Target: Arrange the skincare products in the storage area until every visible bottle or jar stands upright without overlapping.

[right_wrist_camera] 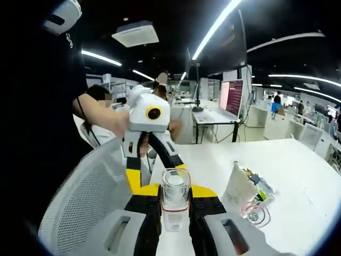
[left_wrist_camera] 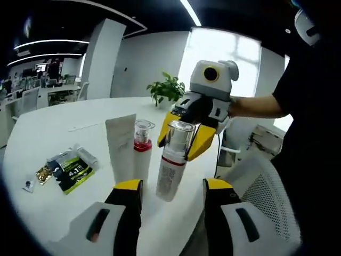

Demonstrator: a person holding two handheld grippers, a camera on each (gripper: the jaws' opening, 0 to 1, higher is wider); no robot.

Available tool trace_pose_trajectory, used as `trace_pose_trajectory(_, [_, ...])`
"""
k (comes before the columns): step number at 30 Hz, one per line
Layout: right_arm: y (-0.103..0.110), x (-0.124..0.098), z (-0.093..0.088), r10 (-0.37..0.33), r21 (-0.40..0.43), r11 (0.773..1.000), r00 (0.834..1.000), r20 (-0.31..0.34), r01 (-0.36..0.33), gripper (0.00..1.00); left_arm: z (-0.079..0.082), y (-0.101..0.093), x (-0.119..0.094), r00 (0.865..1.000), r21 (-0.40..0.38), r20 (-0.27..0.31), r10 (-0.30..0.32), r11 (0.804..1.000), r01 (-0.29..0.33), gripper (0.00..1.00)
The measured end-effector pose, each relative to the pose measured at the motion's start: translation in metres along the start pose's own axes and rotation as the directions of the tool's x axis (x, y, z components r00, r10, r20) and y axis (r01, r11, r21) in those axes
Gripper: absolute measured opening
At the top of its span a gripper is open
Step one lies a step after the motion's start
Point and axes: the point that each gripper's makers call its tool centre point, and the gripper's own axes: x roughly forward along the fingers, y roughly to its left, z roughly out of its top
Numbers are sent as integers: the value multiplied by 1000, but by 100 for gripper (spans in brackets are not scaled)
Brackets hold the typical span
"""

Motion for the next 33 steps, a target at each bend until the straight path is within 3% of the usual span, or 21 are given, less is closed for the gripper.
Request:
trace_pose_trajectory(8, [-15, 14, -28, -31, 1, 1000, 999, -15, 31, 11, -16, 9, -9, 999, -43, -14, 48, 998, -49, 56])
trace_pose_trajectory(15, [-17, 22, -38, -42, -22, 999, 999, -8, 42, 11, -28, 1, -8, 997, -61, -39, 66, 996, -68, 64])
trace_pose_trajectory(25, [-20, 27, -62, -53, -14, 999, 998, -20, 53, 11, -40, 3, -6, 993, -61, -83, 80, 995, -85, 63])
trace_pose_trajectory(33, [-20, 28, -68, -57, 0, 998, 998, -4, 57, 12, -48, -3, 1, 991, -47, -113, 73, 996, -79, 61])
